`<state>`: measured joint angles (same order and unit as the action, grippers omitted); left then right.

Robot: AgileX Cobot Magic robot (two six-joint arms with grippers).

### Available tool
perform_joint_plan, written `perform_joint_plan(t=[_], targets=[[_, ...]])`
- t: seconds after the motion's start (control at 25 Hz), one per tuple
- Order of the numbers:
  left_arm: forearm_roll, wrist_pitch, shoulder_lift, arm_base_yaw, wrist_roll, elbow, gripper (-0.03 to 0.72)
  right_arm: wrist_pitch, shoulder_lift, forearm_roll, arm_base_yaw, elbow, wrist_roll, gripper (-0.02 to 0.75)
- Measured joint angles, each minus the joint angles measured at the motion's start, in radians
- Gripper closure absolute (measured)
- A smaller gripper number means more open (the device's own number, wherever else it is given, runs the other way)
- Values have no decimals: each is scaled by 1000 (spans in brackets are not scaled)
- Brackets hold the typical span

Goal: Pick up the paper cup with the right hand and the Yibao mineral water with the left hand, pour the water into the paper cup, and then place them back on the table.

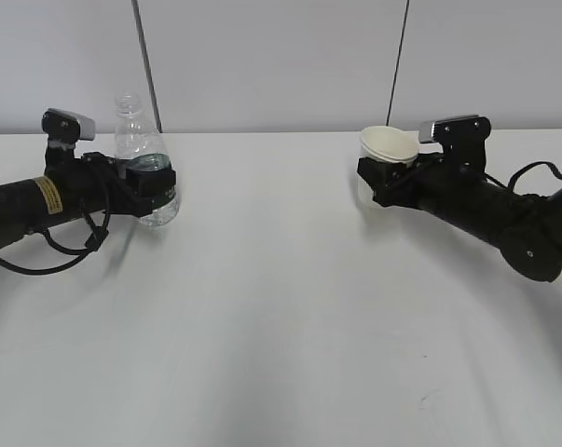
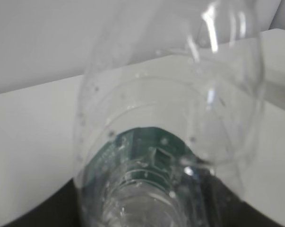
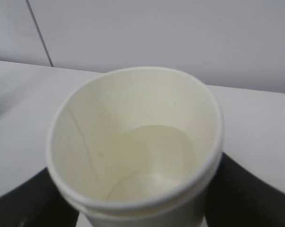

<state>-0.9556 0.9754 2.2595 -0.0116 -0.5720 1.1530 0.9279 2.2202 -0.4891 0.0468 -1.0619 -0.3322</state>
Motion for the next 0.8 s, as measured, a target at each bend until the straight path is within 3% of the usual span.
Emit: perform_joint_plan(t=[0.8], targets=[[1, 1, 1, 0, 3, 0, 356, 14, 59, 45, 0, 0, 73, 206]])
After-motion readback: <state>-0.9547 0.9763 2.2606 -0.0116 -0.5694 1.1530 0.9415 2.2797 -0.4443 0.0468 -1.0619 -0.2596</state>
